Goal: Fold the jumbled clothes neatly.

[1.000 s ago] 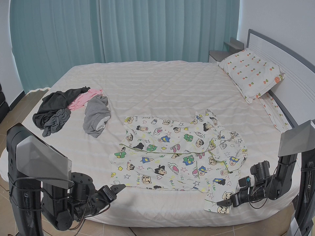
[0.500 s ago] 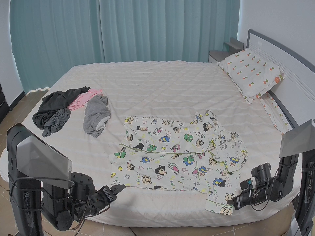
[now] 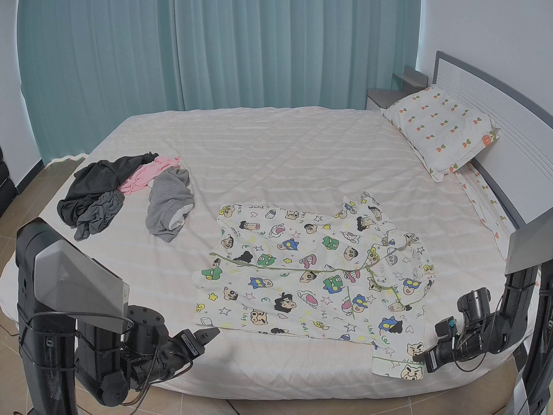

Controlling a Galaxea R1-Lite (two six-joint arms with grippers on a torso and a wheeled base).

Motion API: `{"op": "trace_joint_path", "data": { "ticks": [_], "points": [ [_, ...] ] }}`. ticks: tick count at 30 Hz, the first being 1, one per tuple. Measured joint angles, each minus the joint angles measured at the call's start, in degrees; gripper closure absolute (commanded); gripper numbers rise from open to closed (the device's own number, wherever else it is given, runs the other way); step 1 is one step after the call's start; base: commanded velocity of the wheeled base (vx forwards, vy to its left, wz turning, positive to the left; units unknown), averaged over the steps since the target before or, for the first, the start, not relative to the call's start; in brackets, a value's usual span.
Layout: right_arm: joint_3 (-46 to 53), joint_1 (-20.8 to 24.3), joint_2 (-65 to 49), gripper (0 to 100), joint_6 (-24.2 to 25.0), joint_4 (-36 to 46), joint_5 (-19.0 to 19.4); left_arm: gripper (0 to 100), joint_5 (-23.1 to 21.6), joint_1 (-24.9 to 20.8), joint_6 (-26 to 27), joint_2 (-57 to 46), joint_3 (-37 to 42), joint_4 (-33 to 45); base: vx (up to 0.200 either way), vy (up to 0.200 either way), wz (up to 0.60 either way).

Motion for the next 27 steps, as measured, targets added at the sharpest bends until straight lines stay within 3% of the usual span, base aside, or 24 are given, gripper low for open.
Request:
{"op": "trace_joint_path", "data": {
  "ticks": [5,11,15,27],
  "points": [
    [1.24,-1.18,0.11,100,-1.45,0.02,0.0,0,1.02,-0.33,-0.3,0.3,-1.1,-0.02,0.0,0.0,0.0],
    [1.87,-1.62,0.28,100,-2.16,0.0,0.0,0,7.75,-0.96,-0.41,2.1,-5.62,0.02,0.0,0.0,0.0],
    [1.99,-1.76,0.39,100,-2.32,-0.06,0.0,0,9.53,-1.51,0.0,4.11,-9.67,0.02,0.0,0.0,0.0],
    [2.1,-2.06,0.63,100,-2.29,-0.2,0.15,0,11.78,-1.99,10.05,9.7,-14.52,2.05,0.0,0.0,0.0]
  ]
}}
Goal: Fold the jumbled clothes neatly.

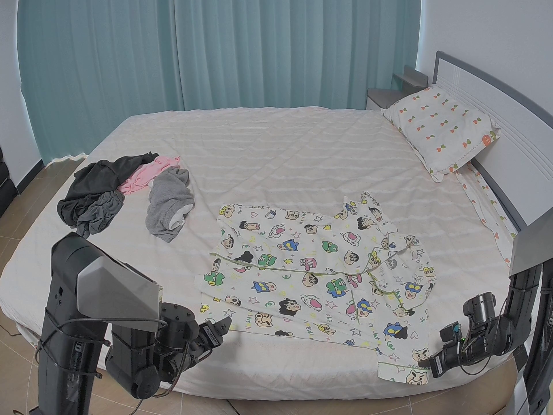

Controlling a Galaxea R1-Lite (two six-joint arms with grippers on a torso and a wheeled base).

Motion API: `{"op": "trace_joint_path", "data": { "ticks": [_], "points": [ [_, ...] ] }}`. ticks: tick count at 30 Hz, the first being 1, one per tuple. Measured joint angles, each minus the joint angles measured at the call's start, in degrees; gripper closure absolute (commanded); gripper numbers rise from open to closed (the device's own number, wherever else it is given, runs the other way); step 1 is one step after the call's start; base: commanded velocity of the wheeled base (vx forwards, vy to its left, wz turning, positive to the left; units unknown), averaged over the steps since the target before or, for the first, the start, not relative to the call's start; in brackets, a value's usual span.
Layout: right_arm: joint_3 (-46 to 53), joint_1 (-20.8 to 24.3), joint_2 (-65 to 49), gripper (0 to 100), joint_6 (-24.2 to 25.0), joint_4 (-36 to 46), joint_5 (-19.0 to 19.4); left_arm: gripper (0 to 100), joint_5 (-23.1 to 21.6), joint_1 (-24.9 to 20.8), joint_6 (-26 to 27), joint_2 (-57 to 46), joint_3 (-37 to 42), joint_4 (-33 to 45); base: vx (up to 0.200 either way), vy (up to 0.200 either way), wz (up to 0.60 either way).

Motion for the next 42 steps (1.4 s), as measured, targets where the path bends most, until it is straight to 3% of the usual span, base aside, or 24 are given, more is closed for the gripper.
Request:
{"op": "trace_joint_path", "data": {
  "ticks": [9,10,15,29,42],
  "points": [
    [0.05,0.0,0.35,100,0.0,-0.3,0.0,0,1.29,0.04,1.63,2.3,-5.99,3.94,0.0,0.0,0.0],
    [0.05,0.0,0.37,100,0.0,-0.3,0.02,100,1.29,0.0,1.65,2.39,-6.45,4.33,0.0,0.0,0.0],
    [0.05,0.0,0.44,100,-0.04,-0.29,0.02,100,1.83,-0.07,1.76,2.47,-8.17,8.08,0.0,0.0,0.0],
    [0.88,0.0,0.66,100,-1.43,-0.62,-0.04,100,9.47,-0.05,2.71,2.08,-7.39,8.4,0.0,0.0,0.0],
    [3.5,-0.66,-0.07,100,-6.38,-0.79,-0.04,100,9.34,-0.99,2.24,-0.98,2.0,8.33,0.0,0.0,0.0]
  ]
}}
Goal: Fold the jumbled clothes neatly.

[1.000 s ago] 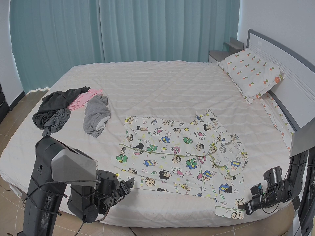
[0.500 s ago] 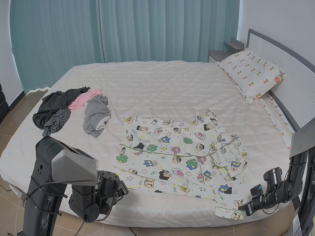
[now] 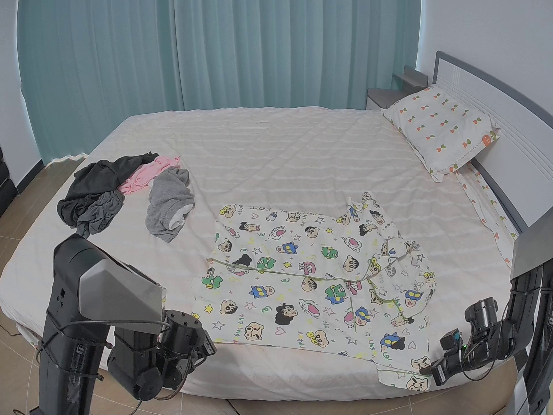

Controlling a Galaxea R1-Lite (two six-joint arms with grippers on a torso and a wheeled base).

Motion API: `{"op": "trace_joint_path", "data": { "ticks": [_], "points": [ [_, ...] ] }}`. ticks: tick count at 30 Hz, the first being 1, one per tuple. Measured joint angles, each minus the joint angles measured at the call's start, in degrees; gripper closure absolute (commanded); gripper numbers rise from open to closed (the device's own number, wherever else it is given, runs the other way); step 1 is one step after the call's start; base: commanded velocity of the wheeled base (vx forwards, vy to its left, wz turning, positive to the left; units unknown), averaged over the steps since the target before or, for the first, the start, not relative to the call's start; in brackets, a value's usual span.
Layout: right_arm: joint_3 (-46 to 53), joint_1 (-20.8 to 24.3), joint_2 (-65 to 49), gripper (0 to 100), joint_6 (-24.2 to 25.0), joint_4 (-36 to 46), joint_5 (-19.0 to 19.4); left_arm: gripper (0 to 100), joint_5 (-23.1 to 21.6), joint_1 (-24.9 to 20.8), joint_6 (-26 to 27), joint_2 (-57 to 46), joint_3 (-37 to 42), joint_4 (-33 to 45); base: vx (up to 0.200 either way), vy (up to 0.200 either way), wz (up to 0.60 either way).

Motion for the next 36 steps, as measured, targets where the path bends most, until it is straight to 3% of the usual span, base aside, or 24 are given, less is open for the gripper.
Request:
{"op": "trace_joint_path", "data": {
  "ticks": [12,22,36],
  "points": [
    [1.51,-1.55,-0.1,100,-4.58,0.05,-0.02,100,-0.2,-1.02,-0.13,-0.68,4.95,0.0,0.0,0.0,0.0],
    [1.56,-2.07,0.13,100,-4.88,0.0,-0.07,100,-0.39,-1.49,-0.13,-0.62,4.83,-2.74,0.0,0.0,0.0],
    [1.49,-2.28,0.29,100,-4.91,0.0,-0.05,100,-5.86,1.27,0.85,-0.44,4.75,-3.18,0.0,0.0,0.0]
  ]
}}
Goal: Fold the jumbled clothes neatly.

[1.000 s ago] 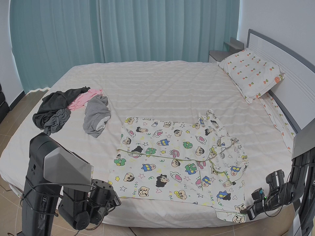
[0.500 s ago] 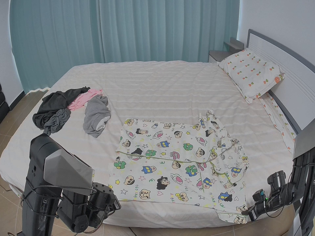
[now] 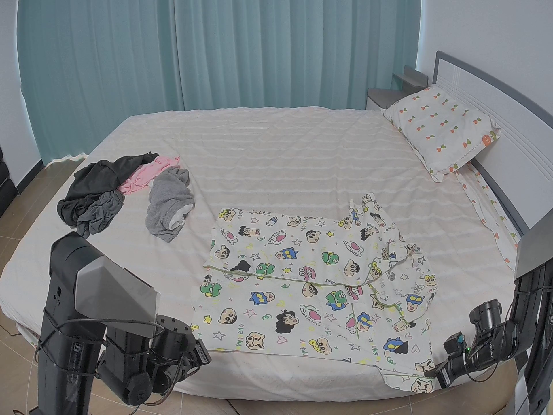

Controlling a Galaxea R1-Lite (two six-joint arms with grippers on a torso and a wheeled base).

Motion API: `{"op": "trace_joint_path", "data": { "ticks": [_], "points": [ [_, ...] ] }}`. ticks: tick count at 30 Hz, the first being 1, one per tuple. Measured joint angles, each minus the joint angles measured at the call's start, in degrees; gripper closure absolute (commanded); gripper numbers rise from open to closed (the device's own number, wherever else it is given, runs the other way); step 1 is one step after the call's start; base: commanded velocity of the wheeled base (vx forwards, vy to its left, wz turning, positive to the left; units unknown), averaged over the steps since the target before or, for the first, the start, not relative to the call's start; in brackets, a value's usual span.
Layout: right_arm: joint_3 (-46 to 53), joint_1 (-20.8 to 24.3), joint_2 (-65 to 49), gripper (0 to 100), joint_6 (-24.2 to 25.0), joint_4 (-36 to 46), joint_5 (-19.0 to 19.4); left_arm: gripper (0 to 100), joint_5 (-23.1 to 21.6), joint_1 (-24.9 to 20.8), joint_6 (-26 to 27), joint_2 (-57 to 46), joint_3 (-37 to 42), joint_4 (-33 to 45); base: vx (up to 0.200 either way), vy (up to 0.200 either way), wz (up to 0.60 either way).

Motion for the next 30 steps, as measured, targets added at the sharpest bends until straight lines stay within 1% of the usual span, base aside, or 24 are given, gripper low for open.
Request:
{"op": "trace_joint_path", "data": {
  "ticks": [3,6,8,13,14,25,30],
  "points": [
    [0.05,0.0,0.0,100,0.0,0.0,-0.02,100,-3.67,0.77,1.56,-0.29,0.05,-0.02,0.0,0.0,0.0],
    [0.05,0.0,0.0,100,-0.02,0.0,-0.02,100,-6.57,1.66,4.73,-0.82,0.0,-0.02,0.0,0.0,0.0],
    [0.05,0.0,0.0,100,-0.02,0.0,-0.02,100,-7.34,2.01,6.12,-1.02,-0.12,-0.02,0.0,0.0,0.0],
    [-0.02,0.02,0.0,100,-0.02,-0.02,0.0,100,-7.83,2.4,6.46,-1.05,-0.06,-0.02,0.0,0.0,0.0],
    [0.0,0.02,0.0,100,-0.05,0.0,-0.02,0,-7.83,2.45,6.49,-0.96,0.0,-0.02,0.0,0.0,0.0],
    [0.2,0.13,0.02,100,-0.1,-0.02,0.0,0,-7.91,3.43,6.57,-0.57,-0.63,0.0,0.0,0.0,0.0],
    [0.09,0.07,0.02,100,-0.1,0.0,0.0,0,-9.56,3.15,6.49,-0.57,-2.62,0.0,0.0,0.0,0.0]
  ]
}}
